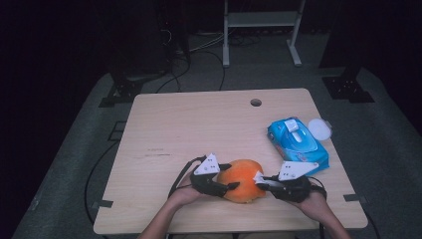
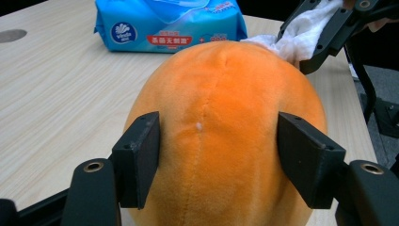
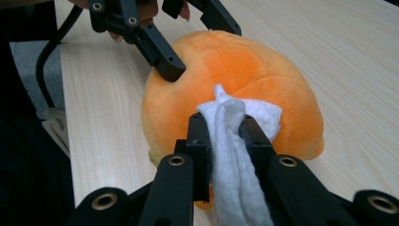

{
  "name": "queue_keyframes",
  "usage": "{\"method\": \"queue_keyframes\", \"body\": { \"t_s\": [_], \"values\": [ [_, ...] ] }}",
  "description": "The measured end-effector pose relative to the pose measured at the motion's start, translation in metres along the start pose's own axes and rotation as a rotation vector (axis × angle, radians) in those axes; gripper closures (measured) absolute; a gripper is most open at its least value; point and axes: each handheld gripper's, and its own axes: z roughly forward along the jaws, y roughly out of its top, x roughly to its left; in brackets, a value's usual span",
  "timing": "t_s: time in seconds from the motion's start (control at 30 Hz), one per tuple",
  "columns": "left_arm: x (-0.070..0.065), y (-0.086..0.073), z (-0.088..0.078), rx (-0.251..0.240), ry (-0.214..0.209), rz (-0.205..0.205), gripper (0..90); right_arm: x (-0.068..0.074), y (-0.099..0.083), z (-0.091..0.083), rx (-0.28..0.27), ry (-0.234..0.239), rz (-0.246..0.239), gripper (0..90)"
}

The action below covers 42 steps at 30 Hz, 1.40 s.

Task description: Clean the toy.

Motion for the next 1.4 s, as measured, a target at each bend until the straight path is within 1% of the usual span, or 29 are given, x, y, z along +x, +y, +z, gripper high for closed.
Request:
{"method": "queue_keyframes", "body": {
  "t_s": [0.03,0.13,0.17,0.2,0.23,0.27,0.3,0.37,0.43,0.5,0.57,0.63,0.67,0.7,0.73,0.8,0.83,0.87,0.9,1.03,1.1,1.13,1.17,1.2,1.23,1.27,1.3,1.37,1.4],
  "values": [
    [0.001,0.000,0.000,-0.002,0.006,-0.004,34.2,-0.003,-0.002,0.000,0.001,-0.003,0.019,76.7],
    [0.004,-0.001,0.000,-0.010,0.000,-0.034,34.3,-0.013,-0.012,0.001,0.056,-0.067,0.039,76.7],
    [0.005,-0.002,0.000,-0.010,-0.001,-0.039,34.3,-0.016,-0.015,0.002,0.077,-0.082,0.038,76.7],
    [0.004,-0.002,0.000,-0.013,0.000,-0.040,34.3,-0.016,-0.017,0.004,0.091,-0.086,0.030,76.7],
    [0.004,-0.002,0.001,-0.011,0.006,-0.039,34.2,-0.015,-0.017,0.004,0.085,-0.080,0.031,76.7],
    [0.004,-0.002,0.001,-0.012,0.011,-0.040,33.7,-0.012,-0.013,0.002,0.058,-0.056,0.024,76.7],
    [0.004,-0.002,0.001,-0.016,0.013,-0.046,33.7,-0.012,-0.013,0.002,0.058,-0.056,0.024,76.7],
    [0.003,-0.003,0.002,-0.022,0.007,-0.055,33.7,-0.008,-0.008,0.000,0.013,-0.017,0.020,76.7],
    [0.001,-0.002,0.003,-0.017,-0.001,-0.029,33.7,-0.005,-0.003,0.000,-0.014,0.006,0.014,76.7],
    [-0.003,-0.001,0.004,-0.011,-0.008,0.000,34.1,-0.003,-0.001,0.001,-0.019,0.006,0.017,76.7],
    [-0.006,0.000,0.004,-0.005,-0.017,0.023,34.3,-0.006,-0.002,0.001,-0.007,-0.011,0.021,76.8],
    [-0.008,0.001,0.004,-0.004,-0.040,0.040,34.3,-0.012,-0.005,0.000,-0.009,-0.035,0.047,76.8],
    [-0.010,0.001,0.005,0.001,-0.056,0.050,34.3,-0.015,-0.006,-0.001,-0.009,-0.064,0.059,76.8],
    [-0.012,0.002,0.005,0.001,-0.070,0.063,34.2,-0.018,-0.007,-0.002,-0.003,-0.080,0.076,76.8],
    [-0.014,0.002,0.006,0.002,-0.072,0.074,33.7,-0.021,-0.009,-0.002,0.001,-0.090,0.087,76.8],
    [-0.016,0.003,0.008,0.007,-0.066,0.074,30.4,-0.021,-0.010,0.000,0.001,-0.085,0.086,76.8],
    [-0.015,0.003,0.008,0.009,-0.065,0.071,30.4,-0.021,-0.010,0.000,0.001,-0.085,0.086,76.8],
    [-0.015,0.003,0.007,0.013,-0.061,0.068,29.7,-0.014,-0.006,0.000,-0.011,-0.070,0.064,76.8],
    [-0.014,0.002,0.007,0.008,-0.062,0.062,29.7,-0.014,-0.006,0.000,-0.011,-0.070,0.064,76.8],
    [-0.015,0.002,0.007,0.011,-0.063,0.070,28.8,0.000,0.004,-0.001,-0.063,-0.007,0.029,76.7],
    [-0.016,0.004,0.006,0.005,-0.070,0.070,25.8,0.003,0.007,0.001,-0.052,-0.011,0.007,76.7],
    [-0.015,0.005,0.005,-0.007,-0.080,0.066,22.2,0.002,0.006,0.001,-0.047,-0.013,0.002,76.7],
    [-0.014,0.007,0.003,-0.019,-0.077,0.068,19.3,0.000,0.005,0.001,-0.044,-0.014,0.006,76.7],
    [-0.012,0.008,0.002,-0.025,-0.066,0.063,18.5,-0.001,0.003,0.001,-0.039,-0.016,0.010,76.8],
    [-0.010,0.010,0.002,-0.017,-0.046,0.049,14.3,-0.002,0.001,0.000,-0.034,-0.015,0.011,76.8],
    [-0.007,0.011,0.001,-0.011,-0.027,0.023,10.2,-0.003,-0.001,-0.001,-0.027,-0.013,0.011,76.8],
    [-0.004,0.010,0.002,-0.005,-0.016,0.003,9.8,-0.004,-0.002,-0.001,-0.025,-0.006,0.013,76.8],
    [0.000,0.007,0.006,0.027,-0.027,-0.043,7.8,-0.003,-0.004,-0.001,-0.030,0.005,0.013,76.7],
    [0.000,0.005,0.010,0.042,-0.045,-0.063,8.0,-0.003,-0.004,0.000,-0.031,0.007,0.017,76.7]
  ]
}}
